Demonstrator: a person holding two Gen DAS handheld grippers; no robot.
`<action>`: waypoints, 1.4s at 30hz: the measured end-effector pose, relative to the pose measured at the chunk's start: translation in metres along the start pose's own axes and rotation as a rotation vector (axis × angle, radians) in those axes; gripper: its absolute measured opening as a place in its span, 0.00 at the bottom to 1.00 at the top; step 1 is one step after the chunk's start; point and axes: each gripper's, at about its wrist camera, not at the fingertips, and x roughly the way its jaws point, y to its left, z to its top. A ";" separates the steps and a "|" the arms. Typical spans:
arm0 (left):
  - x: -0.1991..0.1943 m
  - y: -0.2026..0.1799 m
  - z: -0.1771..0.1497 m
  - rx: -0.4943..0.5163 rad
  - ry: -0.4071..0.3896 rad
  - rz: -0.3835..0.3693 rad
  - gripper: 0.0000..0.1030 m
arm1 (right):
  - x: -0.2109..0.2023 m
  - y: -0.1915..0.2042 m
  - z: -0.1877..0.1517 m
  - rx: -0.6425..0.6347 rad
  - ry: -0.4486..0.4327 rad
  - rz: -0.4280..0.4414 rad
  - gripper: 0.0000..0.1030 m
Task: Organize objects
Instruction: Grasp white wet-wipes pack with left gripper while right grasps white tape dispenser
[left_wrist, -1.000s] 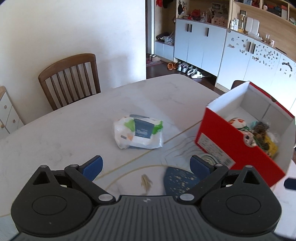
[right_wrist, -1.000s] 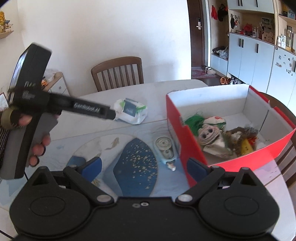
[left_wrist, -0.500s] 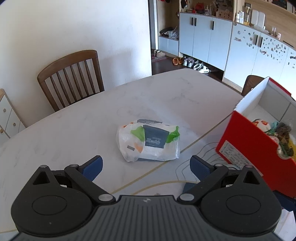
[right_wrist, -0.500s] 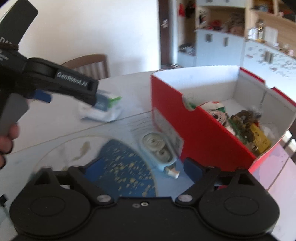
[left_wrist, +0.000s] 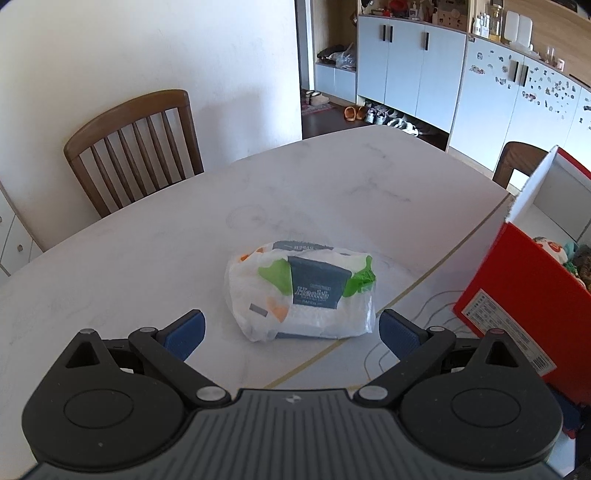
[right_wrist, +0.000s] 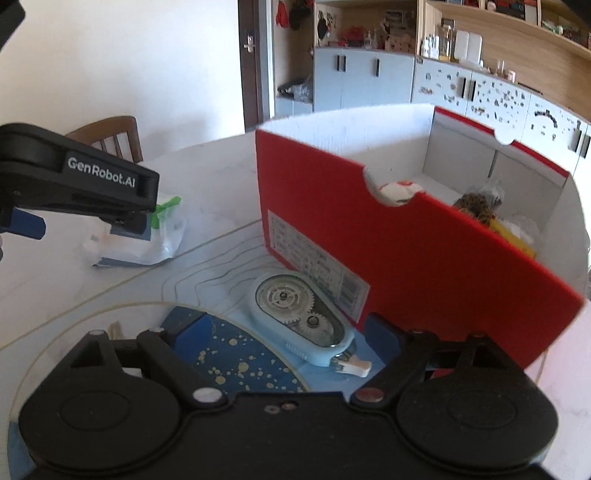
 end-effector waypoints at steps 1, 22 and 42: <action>0.002 0.001 0.001 -0.007 0.001 -0.007 0.98 | 0.003 0.001 0.001 0.004 0.012 0.004 0.87; 0.067 0.021 0.022 -0.057 0.084 -0.068 0.98 | 0.019 0.019 0.015 -0.123 0.076 0.164 0.85; 0.077 0.032 0.014 -0.030 0.034 -0.146 0.60 | 0.023 0.034 0.022 -0.229 0.061 0.190 0.50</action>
